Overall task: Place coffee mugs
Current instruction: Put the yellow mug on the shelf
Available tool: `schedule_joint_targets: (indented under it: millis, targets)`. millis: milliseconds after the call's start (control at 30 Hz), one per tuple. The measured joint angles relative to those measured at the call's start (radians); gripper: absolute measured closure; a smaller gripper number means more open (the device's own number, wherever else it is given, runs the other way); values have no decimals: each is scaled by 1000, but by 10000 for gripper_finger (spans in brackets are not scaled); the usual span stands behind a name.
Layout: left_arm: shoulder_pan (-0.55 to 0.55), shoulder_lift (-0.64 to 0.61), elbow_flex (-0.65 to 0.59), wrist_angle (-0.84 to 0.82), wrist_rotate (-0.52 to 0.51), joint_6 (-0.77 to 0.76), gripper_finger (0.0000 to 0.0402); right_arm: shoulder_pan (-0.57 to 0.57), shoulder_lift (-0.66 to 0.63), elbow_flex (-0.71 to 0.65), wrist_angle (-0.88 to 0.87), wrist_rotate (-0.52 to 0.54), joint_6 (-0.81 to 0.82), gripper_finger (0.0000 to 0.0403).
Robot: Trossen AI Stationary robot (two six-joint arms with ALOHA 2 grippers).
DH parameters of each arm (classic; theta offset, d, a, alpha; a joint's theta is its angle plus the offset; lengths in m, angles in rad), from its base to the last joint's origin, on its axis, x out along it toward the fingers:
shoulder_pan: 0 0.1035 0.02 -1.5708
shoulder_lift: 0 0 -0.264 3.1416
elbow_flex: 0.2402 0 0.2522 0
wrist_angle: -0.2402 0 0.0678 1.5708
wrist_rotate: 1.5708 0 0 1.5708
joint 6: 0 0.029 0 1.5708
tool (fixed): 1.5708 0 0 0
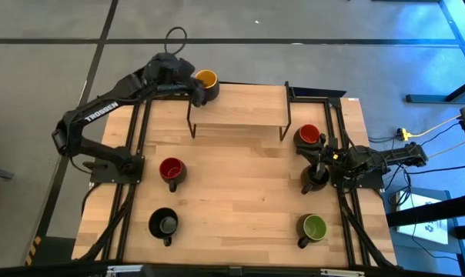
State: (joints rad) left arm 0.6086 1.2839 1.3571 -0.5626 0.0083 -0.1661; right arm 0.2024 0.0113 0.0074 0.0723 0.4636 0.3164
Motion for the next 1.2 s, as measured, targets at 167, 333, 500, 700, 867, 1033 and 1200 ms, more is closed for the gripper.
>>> schedule_joint_targets:
  millis: [167,333,500,700,867,1033,1200]
  targets:
    - [-62,52,0,18,23,12,301,0,0,0,0,-1,0,359]
    - [-112,129,0,17,-60,19,301,0,0,0,0,-1,0,359]
    - [-113,165,0,15,-167,19,301,0,0,0,0,-3,0,359]
    - [-111,169,0,13,-263,20,301,0,0,0,0,-3,0,359]
    - [-92,169,0,13,-265,20,301,0,0,0,0,-3,0,359]
    - [-74,169,0,14,-264,20,301,0,0,0,0,-3,0,359]
    - [-60,169,0,15,-261,30,301,0,0,0,0,-3,0,359]
